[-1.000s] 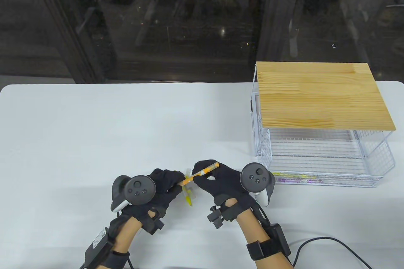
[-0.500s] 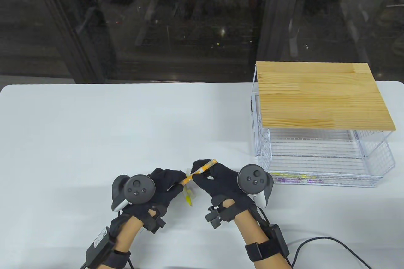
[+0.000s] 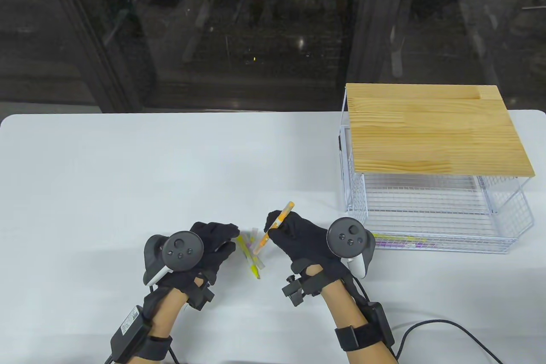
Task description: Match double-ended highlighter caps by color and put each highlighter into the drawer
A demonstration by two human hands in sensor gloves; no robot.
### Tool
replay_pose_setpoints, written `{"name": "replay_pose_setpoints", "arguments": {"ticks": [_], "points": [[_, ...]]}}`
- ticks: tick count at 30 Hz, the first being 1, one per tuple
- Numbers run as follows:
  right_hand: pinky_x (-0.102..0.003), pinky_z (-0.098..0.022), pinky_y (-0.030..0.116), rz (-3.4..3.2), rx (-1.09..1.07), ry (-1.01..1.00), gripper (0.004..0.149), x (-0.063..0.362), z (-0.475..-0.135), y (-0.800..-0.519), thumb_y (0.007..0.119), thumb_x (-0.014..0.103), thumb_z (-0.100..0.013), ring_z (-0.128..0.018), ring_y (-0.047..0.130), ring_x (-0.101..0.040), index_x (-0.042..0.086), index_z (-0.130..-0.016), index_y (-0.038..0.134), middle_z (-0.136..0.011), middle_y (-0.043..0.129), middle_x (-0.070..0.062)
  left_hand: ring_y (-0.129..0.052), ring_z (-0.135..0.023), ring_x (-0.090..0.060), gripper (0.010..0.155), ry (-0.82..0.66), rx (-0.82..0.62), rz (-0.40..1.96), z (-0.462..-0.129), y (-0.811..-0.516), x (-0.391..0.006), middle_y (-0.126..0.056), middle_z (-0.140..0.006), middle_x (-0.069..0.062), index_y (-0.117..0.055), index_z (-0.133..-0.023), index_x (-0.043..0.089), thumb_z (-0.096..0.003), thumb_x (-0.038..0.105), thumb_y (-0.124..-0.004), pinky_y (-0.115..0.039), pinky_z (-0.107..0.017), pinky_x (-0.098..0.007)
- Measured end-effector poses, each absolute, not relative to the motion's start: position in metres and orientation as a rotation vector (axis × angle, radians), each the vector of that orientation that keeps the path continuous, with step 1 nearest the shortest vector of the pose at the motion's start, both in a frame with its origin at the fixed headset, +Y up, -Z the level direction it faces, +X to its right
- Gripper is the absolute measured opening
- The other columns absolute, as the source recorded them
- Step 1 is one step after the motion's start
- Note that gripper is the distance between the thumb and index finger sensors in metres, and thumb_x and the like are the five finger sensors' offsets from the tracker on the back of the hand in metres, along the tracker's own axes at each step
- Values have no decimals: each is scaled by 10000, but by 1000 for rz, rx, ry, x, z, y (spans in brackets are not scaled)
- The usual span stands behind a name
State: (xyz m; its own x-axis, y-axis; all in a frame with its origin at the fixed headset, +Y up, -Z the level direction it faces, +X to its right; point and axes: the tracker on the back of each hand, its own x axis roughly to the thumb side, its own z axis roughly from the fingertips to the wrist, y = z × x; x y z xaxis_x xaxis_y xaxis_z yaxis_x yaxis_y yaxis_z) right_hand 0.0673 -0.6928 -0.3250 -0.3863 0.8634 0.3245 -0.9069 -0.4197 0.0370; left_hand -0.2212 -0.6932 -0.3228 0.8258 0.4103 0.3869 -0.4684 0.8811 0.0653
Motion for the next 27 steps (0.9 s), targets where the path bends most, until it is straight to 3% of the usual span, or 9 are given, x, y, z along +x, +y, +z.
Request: {"name": "replay_pose_setpoints", "arguments": {"ticks": [14,23,27], "points": [[-576,-543,726,2251,321,-224,499,76,-325,-684,870,403,-435,-672,900,-337,223,-901,871,-774,944,-48,-915,-732,-350,453,-292,180,353,-330,-693,-236,-980,-830,-12,-907,-843,284,-409,393,-832,-796,-479,-596],[-540,-545,746,2321,243,-605,492,105,-308,-650,884,410,-428,-672,888,-314,287,-904,866,-803,897,-36,-917,-732,-347,452,-303,179,367,-329,-693,-236,-981,-829,-8,-909,-840,288,-410,400,-826,-800,-477,-593],[-503,-510,769,2316,209,-675,481,118,-304,-642,895,404,-425,-626,898,-282,309,-895,860,-819,869,-32,-919,-731,-345,452,-306,177,363,-329,-693,-236,-983,-828,-6,-909,-839,292,-410,405,-824,-803,-476,-590]]}}
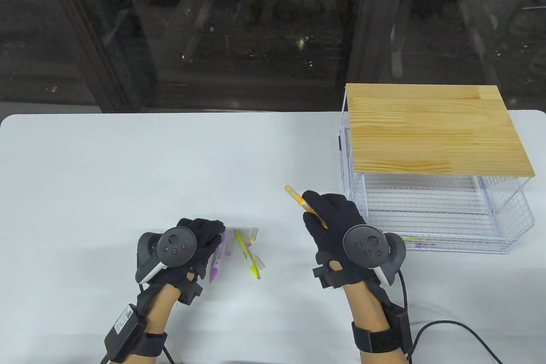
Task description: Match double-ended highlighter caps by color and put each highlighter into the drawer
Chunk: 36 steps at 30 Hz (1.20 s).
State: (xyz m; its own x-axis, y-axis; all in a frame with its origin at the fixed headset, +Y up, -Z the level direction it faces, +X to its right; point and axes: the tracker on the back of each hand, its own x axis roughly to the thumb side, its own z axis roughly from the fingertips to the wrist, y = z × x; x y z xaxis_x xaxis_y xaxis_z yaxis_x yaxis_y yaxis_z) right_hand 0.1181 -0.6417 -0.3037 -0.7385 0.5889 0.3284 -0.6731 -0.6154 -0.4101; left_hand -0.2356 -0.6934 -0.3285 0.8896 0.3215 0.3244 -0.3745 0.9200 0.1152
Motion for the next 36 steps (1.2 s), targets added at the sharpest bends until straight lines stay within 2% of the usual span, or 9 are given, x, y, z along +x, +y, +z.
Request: {"name": "replay_pose_setpoints", "arguments": {"ticks": [7,20,27,33,36], "points": [[-440,-459,796,2311,141,-773,474,142,-300,-633,911,400,-420,-608,895,-281,304,-882,867,-822,871,-18,-918,-730,-348,455,-303,165,374,-328,-694,-235,-982,-828,-11,-911,-840,285,-412,410,-820,-801,-475,-591],[-465,-482,779,2428,-66,-929,457,186,-290,-621,929,378,-415,-652,875,-311,328,-867,882,-842,878,-2,-918,-727,-352,459,-284,134,374,-330,-696,-237,-983,-827,-14,-911,-841,287,-412,421,-816,-802,-473,-589],[-519,-528,742,2496,-307,-848,440,215,-298,-637,934,345,-415,-734,839,-357,348,-854,893,-877,874,-6,-920,-722,-353,462,-276,122,376,-330,-697,-237,-985,-824,-18,-912,-842,283,-412,423,-815,-803,-469,-589],[-539,-539,723,2529,-416,-724,435,232,-310,-657,935,329,-409,-770,805,-387,354,-843,915,-896,881,-10,-922,-719,-354,464,-272,103,378,-331,-697,-237,-984,-825,-18,-912,-843,281,-413,426,-813,-804,-467,-587],[-557,-561,684,2556,-470,-660,435,237,-315,-665,938,321,-404,-833,725,-403,355,-837,929,-902,886,-19,-924,-717,-353,464,-269,94,380,-331,-697,-237,-984,-826,-18,-911,-843,284,-413,429,-811,-805,-467,-586]]}}
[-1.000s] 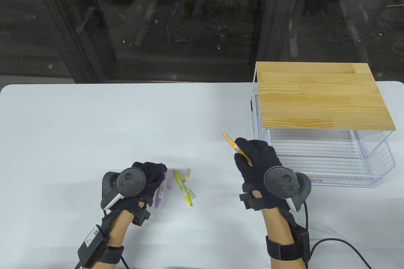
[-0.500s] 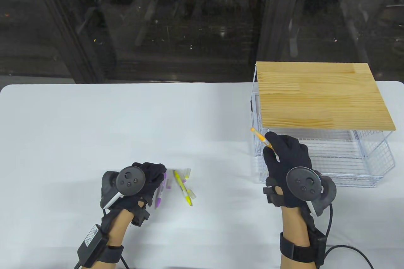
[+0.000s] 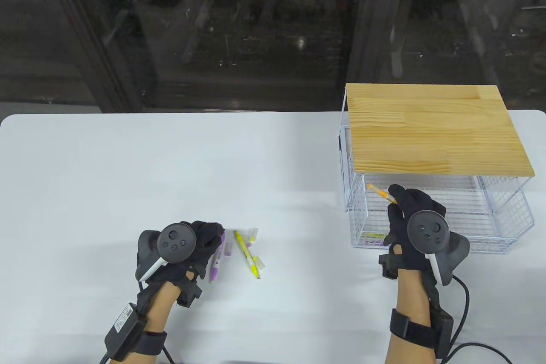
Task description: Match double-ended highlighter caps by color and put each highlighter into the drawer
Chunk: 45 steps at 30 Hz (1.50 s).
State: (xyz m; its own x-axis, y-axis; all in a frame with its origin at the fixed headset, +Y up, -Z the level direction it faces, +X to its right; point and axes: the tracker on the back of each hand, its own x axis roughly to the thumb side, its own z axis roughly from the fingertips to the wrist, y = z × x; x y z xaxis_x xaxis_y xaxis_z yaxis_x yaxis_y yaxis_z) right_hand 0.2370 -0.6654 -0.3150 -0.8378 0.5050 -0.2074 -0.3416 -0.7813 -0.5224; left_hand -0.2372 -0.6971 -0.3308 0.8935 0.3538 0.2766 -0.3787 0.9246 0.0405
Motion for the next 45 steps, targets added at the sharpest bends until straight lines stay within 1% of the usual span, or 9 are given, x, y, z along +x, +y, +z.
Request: {"name": "replay_pose_setpoints", "arguments": {"ticks": [5,10,14,18,23,27,31,37,45], "points": [[-575,-591,617,2592,-516,-574,438,241,-321,-675,939,297,-400,-883,606,-431,351,-835,948,-914,877,-30,-922,-719,-357,467,-262,77,380,-331,-697,-237,-983,-826,-22,-912,-845,279,-414,429,-811,-804,-467,-588],[-610,-609,555,2627,-538,-483,455,240,-324,-677,932,269,-407,-913,538,-446,316,-859,946,-928,869,-34,-921,-720,-357,467,-262,69,380,-332,-697,-237,-984,-826,-23,-912,-845,279,-415,428,-811,-803,-467,-589],[-609,-633,530,2625,-496,-537,465,232,-320,-668,912,283,-427,-944,500,-435,294,-892,906,-945,845,-34,-923,-717,-355,467,-261,68,383,-332,-697,-237,-983,-826,-23,-911,-845,280,-415,430,-809,-804,-466,-588],[-588,-666,514,2614,-403,-685,431,217,-312,-652,890,311,-448,-952,549,-394,283,-878,903,-920,865,-23,-924,-715,-358,467,-260,71,385,-332,-696,-238,-984,-825,-26,-913,-845,279,-415,430,-810,-804,-465,-589],[-546,-683,533,2622,-268,-857,415,195,-301,-635,867,373,-463,-934,640,-368,289,-868,900,-875,910,-12,-928,-710,-358,469,-257,70,390,-332,-697,-238,-987,-823,-25,-913,-845,278,-415,432,-809,-806,-462,-588],[-529,-682,564,2616,-149,-905,416,179,-295,-627,846,419,-469,-892,710,-368,289,-859,908,-850,933,-6,-936,-699,-357,469,-256,65,393,-332,-697,-239,-989,-818,-28,-916,-843,275,-415,434,-808,-808,-458,-586],[-517,-656,630,2630,-22,-956,408,158,-290,-621,835,445,-468,-819,809,-337,294,-835,928,-792,977,12,-939,-694,-355,468,-257,62,389,-333,-697,-238,-991,-816,-27,-917,-842,276,-415,435,-807,-810,-456,-584],[-496,-631,678,2674,139,-967,406,129,-286,-619,827,465,-465,-761,867,-308,301,-819,939,-767,999,18,-938,-695,-357,470,-254,61,387,-333,-697,-239,-991,-816,-28,-918,-841,275,-415,437,-806,-809,-455,-586],[-480,-533,784,2736,291,-764,422,97,-298,-641,820,473,-464,-631,976,-295,282,-819,944,-759,1011,0,-938,-698,-358,471,-254,62,387,-333,-697,-239,-991,-817,-28,-917,-843,275,-416,440,-804,-809,-456,-587]]}}
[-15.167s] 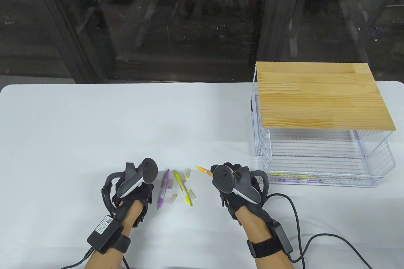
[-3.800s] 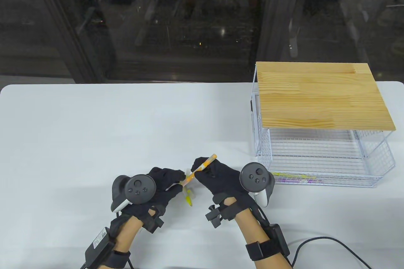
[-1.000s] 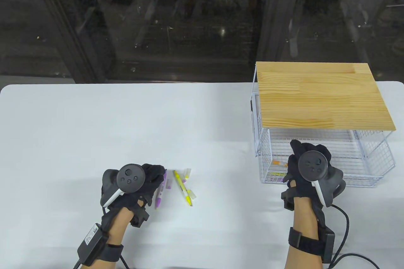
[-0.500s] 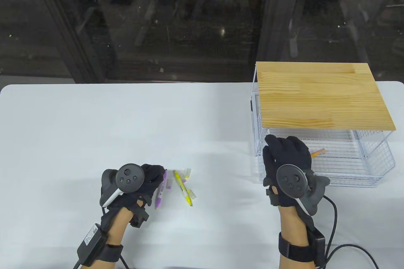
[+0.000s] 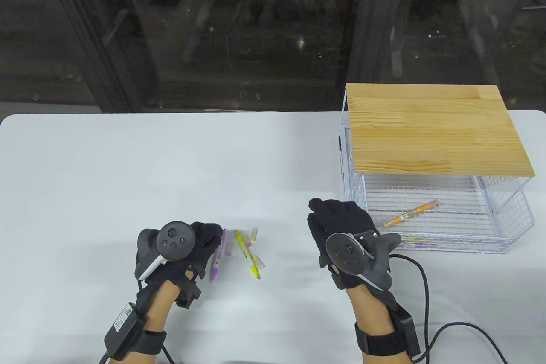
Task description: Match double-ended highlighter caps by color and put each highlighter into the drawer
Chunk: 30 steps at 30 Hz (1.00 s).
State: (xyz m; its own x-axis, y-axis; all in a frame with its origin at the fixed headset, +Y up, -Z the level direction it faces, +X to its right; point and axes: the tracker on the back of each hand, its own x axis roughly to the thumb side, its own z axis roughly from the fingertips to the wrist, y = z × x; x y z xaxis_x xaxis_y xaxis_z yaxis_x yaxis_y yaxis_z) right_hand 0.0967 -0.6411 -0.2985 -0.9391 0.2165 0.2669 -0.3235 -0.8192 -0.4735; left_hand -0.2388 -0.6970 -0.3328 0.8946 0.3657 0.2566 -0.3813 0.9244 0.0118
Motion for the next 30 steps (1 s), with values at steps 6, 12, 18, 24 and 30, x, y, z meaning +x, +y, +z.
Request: {"name": "replay_pose_setpoints", "arguments": {"ticks": [6,12,18,24,30], "points": [[-483,-506,800,2781,335,-627,427,85,-310,-660,815,471,-465,-616,985,-305,270,-820,945,-755,1015,-19,-937,-699,-360,472,-253,64,391,-333,-697,-239,-990,-818,-29,-916,-843,273,-417,440,-803,-808,-456,-587],[-487,-490,807,2789,331,-535,429,85,-318,-674,814,468,-466,-608,987,-314,262,-818,947,-752,1017,-27,-947,-683,-359,470,-257,77,391,-333,-697,-239,-996,-809,-29,-922,-837,274,-417,445,-798,-813,-447,-584],[-484,-477,815,2799,324,-511,431,86,-322,-679,812,470,-465,-601,990,-317,261,-817,947,-748,1018,-30,-954,-674,-357,468,-258,81,387,-333,-698,-239,-1001,-802,-28,-925,-833,276,-418,447,-797,-817,-441,-581],[-487,-469,816,2795,319,-492,432,86,-322,-678,810,469,-467,-602,987,-324,258,-817,947,-750,1016,-36,-956,-672,-357,466,-266,78,381,-332,-699,-237,-1003,-800,-27,-926,-832,277,-418,446,-798,-818,-439,-581],[-487,-463,818,2798,325,-467,435,83,-321,-679,808,470,-467,-602,986,-326,255,-819,947,-752,1015,-37,-957,-671,-356,465,-281,69,371,-332,-701,-232,-1003,-800,-26,-926,-832,277,-418,446,-798,-819,-440,-581]]}}
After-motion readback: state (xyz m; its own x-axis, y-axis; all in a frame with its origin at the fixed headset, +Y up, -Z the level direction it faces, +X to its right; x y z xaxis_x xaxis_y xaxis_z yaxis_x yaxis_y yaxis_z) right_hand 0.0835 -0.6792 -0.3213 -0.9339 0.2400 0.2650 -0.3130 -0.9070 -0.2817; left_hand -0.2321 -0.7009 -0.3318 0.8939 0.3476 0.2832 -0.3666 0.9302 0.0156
